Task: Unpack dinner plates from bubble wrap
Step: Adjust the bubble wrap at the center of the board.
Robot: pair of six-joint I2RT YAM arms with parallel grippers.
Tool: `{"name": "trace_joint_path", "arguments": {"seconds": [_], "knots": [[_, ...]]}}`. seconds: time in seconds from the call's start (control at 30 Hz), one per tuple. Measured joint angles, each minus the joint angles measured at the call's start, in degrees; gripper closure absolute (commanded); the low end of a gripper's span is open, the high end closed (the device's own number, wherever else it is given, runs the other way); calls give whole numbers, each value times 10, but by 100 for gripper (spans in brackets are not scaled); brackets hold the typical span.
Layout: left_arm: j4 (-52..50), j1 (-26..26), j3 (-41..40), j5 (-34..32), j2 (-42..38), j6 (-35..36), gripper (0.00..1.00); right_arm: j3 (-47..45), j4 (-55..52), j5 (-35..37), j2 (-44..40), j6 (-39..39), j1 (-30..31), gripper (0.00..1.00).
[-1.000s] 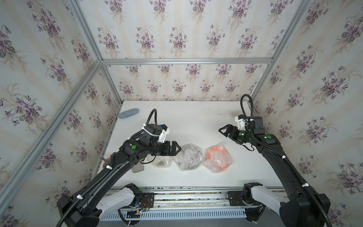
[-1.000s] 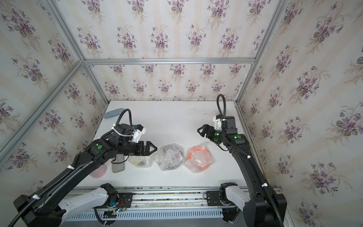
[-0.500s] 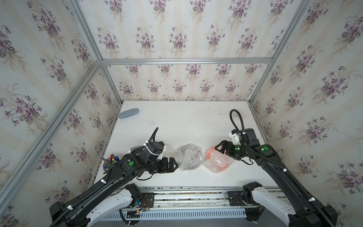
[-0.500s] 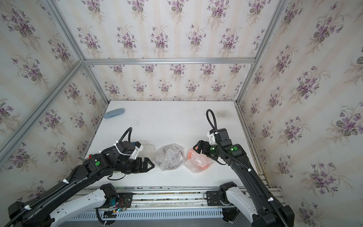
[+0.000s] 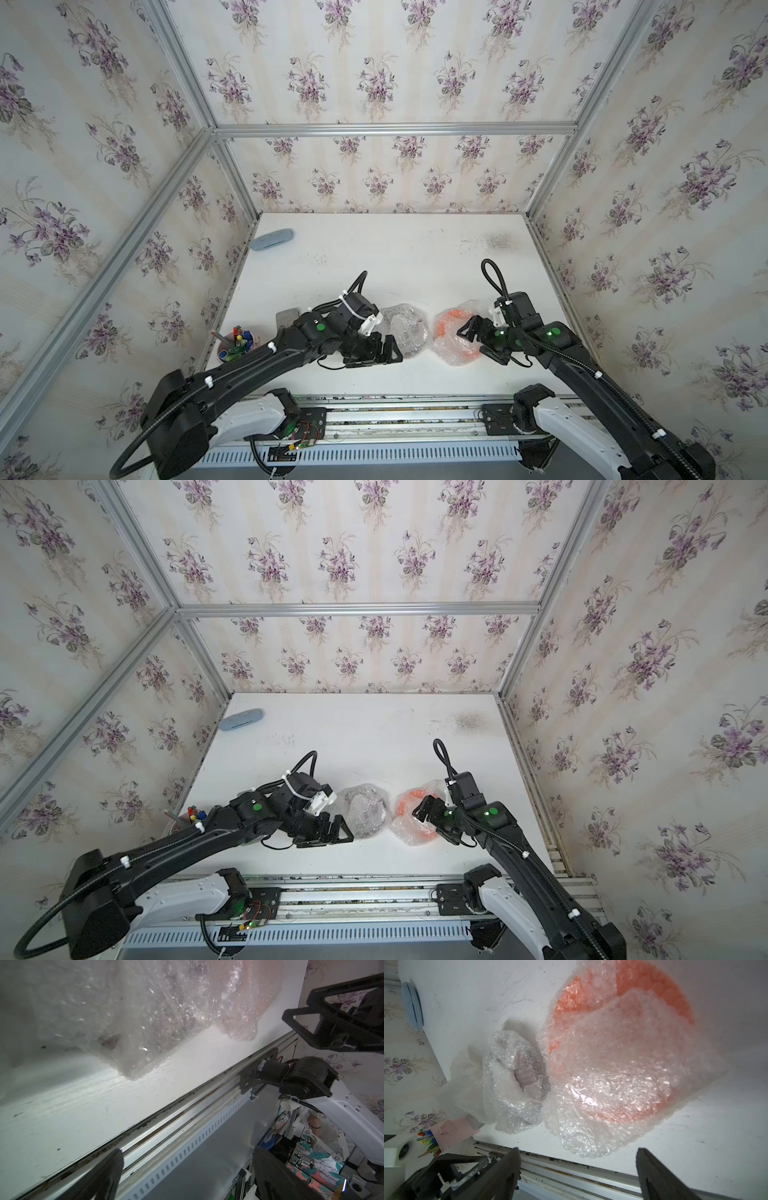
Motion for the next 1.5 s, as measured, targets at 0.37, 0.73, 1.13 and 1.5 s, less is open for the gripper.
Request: {"name": "trace_joint_path", "arguments": {"seconds": [0.37, 0.73, 1.13, 1.5], "knots": [[58, -69, 91, 21, 207, -20, 1, 40, 61, 5, 86, -43, -7, 7], [114, -74, 218, 67, 407, -32, 1, 40, 39, 11, 80, -120, -136, 7], [123, 16, 222, 108, 428, 4, 1, -31, 53, -32, 65, -106, -141, 8], [69, 42, 369, 103, 517, 64, 1, -84, 63, -64, 31, -65, -134, 10]]}}
